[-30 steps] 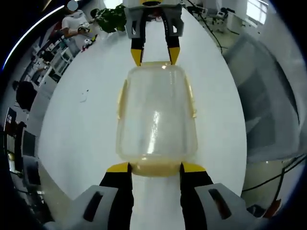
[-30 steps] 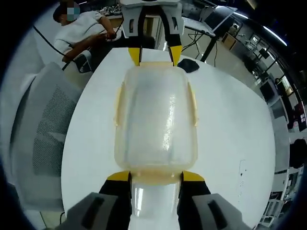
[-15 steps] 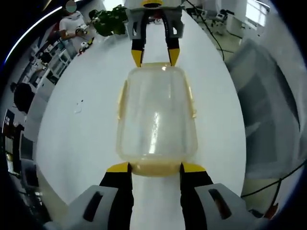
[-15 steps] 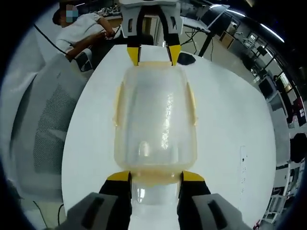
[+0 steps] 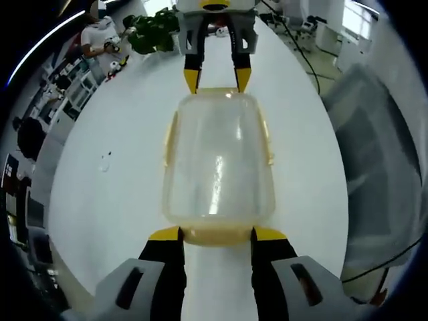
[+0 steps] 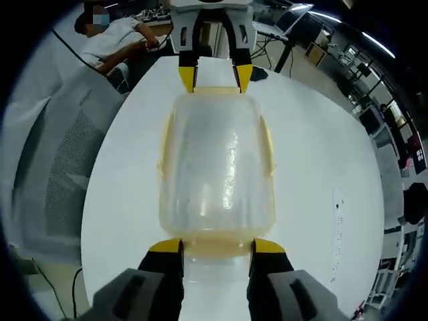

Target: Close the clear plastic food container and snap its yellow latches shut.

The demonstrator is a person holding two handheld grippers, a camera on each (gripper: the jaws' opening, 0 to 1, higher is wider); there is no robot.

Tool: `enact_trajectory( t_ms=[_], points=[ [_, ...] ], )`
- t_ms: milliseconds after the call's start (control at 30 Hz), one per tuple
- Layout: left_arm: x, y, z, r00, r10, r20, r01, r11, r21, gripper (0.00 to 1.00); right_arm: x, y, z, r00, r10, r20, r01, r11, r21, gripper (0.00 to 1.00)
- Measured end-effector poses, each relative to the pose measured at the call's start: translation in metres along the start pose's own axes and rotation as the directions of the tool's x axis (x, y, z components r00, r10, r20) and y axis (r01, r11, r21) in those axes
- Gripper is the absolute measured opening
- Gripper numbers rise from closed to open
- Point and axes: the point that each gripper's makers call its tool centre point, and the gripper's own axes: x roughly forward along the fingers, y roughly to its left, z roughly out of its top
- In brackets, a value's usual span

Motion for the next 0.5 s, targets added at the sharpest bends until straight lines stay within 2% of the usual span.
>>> enact_trajectory(
  t_ms=[500],
  points=[
    [0.017,0.006,0.022,1.0,-0.019,0.005,0.019,1.0,0.004,0.35,-0.004,-0.004,-0.027,1.0,0.007,0.003,-0.007,1.0,0.019,0.34]
  ],
)
